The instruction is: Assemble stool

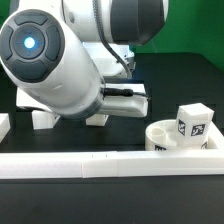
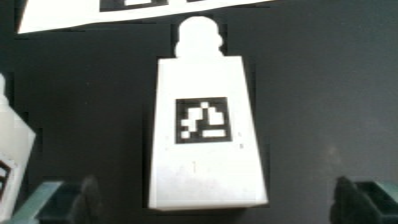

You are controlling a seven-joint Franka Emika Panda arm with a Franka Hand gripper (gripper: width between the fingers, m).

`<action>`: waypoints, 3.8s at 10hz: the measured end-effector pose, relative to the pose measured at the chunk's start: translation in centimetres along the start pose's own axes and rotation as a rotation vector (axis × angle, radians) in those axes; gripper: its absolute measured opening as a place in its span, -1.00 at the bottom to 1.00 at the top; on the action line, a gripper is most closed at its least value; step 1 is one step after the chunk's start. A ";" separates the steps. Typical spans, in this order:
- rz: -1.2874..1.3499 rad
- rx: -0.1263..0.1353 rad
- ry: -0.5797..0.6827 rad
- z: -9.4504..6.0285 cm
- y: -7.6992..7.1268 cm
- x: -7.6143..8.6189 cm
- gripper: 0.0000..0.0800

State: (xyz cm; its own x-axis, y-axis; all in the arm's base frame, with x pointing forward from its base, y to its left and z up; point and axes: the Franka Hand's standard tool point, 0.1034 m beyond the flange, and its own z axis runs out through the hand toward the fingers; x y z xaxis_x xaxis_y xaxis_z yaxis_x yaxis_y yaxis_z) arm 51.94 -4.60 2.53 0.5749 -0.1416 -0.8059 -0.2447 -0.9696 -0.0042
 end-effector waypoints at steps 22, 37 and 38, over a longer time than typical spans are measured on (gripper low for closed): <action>-0.004 -0.013 -0.033 -3.8 -2.0 -2.1 -0.16; -0.048 0.043 1.012 -9.6 -7.7 -3.2 -0.16; -0.056 0.047 1.107 -10.0 -8.0 -2.9 -0.16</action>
Offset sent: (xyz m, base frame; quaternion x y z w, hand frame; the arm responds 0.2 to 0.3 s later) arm -0.0140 0.0064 -0.0039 -0.0050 -0.0590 0.0125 0.9982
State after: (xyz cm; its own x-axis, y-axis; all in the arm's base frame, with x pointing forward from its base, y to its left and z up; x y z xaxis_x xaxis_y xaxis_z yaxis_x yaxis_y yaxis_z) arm 60.02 1.63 10.80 0.9604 -0.2205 0.1702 -0.2123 -0.9750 -0.0654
